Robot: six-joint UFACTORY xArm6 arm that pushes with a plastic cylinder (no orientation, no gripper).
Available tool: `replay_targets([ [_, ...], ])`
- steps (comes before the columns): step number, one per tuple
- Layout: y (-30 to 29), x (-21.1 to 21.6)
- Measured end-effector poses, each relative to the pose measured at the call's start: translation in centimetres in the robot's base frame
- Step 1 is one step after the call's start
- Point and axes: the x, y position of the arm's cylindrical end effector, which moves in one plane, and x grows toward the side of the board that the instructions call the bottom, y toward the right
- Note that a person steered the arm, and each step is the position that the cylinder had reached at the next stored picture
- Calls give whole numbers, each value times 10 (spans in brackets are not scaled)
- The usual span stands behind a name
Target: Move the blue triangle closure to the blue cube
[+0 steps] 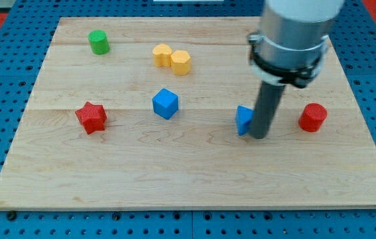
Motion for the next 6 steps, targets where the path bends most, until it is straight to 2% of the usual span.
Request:
replay_targets([
  [1,-37,-8],
  [3,45,-10],
  [4,37,-31],
  [6,-87,-38],
])
